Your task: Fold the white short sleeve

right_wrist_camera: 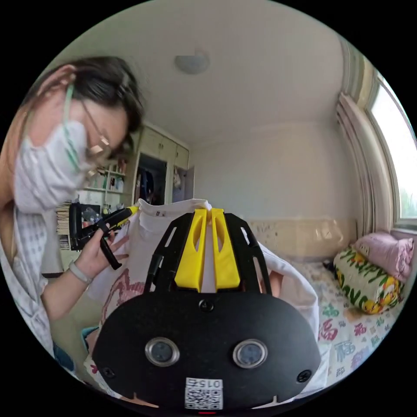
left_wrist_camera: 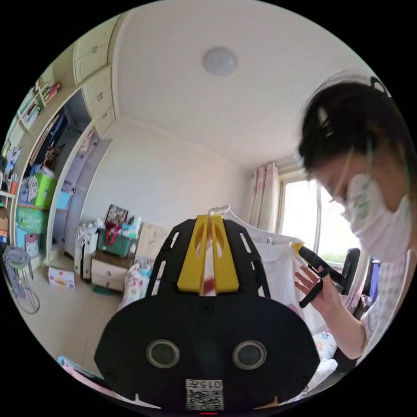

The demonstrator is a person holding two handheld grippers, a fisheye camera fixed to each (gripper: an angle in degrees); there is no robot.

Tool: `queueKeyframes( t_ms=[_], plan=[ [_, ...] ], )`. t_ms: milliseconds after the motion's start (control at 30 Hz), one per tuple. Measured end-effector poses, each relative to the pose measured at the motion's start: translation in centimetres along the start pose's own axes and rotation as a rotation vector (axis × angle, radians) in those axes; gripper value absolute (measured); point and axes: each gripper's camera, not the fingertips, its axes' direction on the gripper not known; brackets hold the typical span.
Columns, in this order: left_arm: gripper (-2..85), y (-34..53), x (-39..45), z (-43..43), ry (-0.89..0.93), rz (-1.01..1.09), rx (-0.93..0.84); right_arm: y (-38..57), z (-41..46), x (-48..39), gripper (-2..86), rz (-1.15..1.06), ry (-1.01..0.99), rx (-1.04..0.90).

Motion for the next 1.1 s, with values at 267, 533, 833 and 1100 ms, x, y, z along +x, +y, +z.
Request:
queueKeyframes(
  t_ms=[267,533,833,1100],
  plan=[
    [3.7,26.2,-16.4,27.8,-0.142,-0.312,-0.639,24.2,34.1,25.4,3.8,0.576,0.047,-0.73],
    [10.0,37.3,-23.2,34.0,-0.119,-0.439,-0.888,30.9,38.4,39.0,9.5,0.925,-0.144,-0.682],
    [11.5,38.4,-25.9,43.6,-0.255,-0.196,-1.18,27.3,50.8,41.2,12.9,0.522,0.032,-1.226],
    [13.8,39.9,-31.3,51.5,-0.313,-0.351,-1.292,20.7,49.5,37.0,13.3,0.458,-0.053,-1.266]
  ],
)
